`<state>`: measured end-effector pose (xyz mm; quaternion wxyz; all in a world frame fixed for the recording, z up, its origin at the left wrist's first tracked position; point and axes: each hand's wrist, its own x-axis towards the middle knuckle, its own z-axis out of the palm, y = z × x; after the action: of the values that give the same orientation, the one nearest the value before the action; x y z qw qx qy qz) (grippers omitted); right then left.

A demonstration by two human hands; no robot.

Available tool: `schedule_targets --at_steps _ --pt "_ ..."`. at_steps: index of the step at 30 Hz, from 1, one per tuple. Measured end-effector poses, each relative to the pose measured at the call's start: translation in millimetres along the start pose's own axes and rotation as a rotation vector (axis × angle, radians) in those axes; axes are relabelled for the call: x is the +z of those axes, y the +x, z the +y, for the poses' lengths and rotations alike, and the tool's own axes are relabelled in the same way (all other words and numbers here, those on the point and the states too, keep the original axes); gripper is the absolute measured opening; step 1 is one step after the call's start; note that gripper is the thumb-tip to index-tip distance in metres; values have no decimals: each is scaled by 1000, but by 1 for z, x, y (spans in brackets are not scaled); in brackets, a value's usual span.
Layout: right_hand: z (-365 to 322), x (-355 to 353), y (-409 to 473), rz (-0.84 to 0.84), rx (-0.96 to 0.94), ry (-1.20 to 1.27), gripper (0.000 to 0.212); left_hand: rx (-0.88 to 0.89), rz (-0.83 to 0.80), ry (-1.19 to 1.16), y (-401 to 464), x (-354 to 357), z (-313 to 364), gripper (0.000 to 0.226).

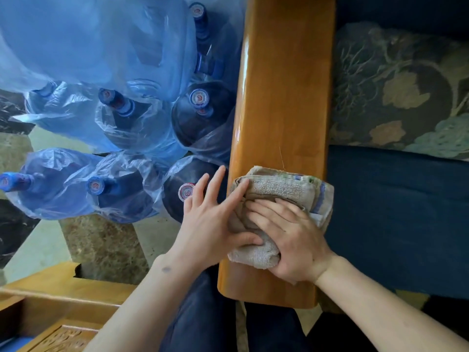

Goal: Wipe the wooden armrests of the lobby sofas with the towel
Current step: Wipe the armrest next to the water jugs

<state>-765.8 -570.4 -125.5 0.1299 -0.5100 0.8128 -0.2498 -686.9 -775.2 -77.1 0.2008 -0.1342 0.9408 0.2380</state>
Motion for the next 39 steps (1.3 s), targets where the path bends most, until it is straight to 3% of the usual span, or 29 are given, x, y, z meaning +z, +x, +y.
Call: schedule_targets --at_steps 4,7,10,13,20,25,31,34,39 --pt "16 -9 24 19 40 -4 85 -34 -78 -39 31 -22 -12 82" --pt "35 -20 54 36 84 -11 84 -3 24 -134 52 -43 -8 52" --pt "52 -29 92 97 207 -69 83 17 177 -146 67 -64 -18 64" --pt "83 -45 155 209 378 -142 83 -43 297 -296 77 -75 -33 58" --pt "162 -86 305 316 507 -223 77 -211 324 -589 120 -62 -49 9" --pt "183 -94 343 327 535 -299 77 -197 270 -625 137 -51 -55 11" --pt "197 -112 375 290 535 -377 65 -237 106 -697 130 -47 -65 14" --pt "190 -108 372 257 515 -354 58 -273 99 -724 118 -50 -68 15" --pt "151 -93 318 119 226 -276 49 -297 149 -729 100 -56 -59 18"
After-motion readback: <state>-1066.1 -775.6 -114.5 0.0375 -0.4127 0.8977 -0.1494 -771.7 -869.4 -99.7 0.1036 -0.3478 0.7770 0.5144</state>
